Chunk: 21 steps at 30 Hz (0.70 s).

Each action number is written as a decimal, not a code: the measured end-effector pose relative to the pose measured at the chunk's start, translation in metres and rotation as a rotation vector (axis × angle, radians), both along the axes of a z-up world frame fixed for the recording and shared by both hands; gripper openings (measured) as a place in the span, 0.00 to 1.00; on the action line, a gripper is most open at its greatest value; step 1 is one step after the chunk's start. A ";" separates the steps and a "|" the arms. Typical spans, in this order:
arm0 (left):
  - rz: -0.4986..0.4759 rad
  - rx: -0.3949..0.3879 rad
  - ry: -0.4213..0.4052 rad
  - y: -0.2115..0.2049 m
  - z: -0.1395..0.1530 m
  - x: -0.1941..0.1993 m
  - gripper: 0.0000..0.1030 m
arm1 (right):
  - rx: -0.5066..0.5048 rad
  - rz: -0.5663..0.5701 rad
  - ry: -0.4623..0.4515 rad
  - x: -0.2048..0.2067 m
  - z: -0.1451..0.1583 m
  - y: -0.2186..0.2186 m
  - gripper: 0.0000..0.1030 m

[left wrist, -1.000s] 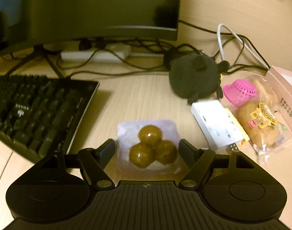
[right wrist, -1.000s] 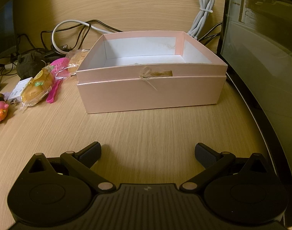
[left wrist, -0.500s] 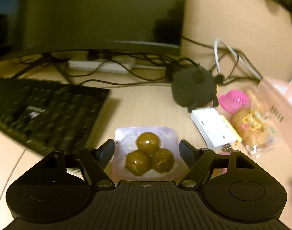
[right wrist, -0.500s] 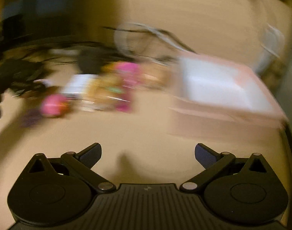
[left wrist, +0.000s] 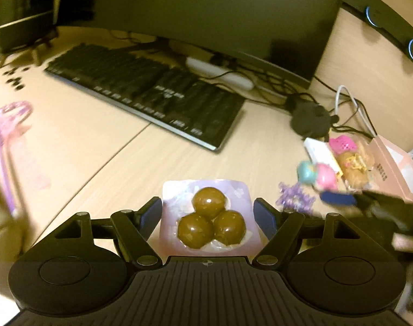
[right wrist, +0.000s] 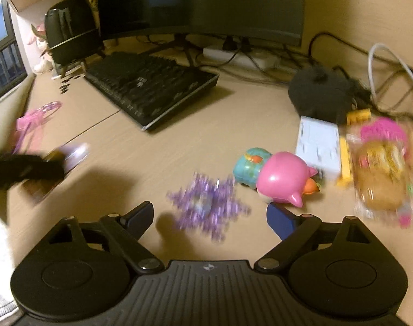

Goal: Organize objects
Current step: 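Grasp the purple crystal snowflake with the right gripper while the left lifts the candy tray, then lower the candy tray into the pink box with the left while the right drops the snowflake in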

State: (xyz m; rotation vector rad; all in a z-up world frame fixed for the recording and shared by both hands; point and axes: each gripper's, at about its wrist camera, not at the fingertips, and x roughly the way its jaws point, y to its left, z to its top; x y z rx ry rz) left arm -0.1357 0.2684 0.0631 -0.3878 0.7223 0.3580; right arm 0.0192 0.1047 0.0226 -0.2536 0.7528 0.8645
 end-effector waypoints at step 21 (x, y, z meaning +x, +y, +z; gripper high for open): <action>-0.528 -0.025 -0.094 -0.185 0.028 0.077 0.78 | -0.074 -0.348 -0.216 -0.060 0.070 -0.239 0.52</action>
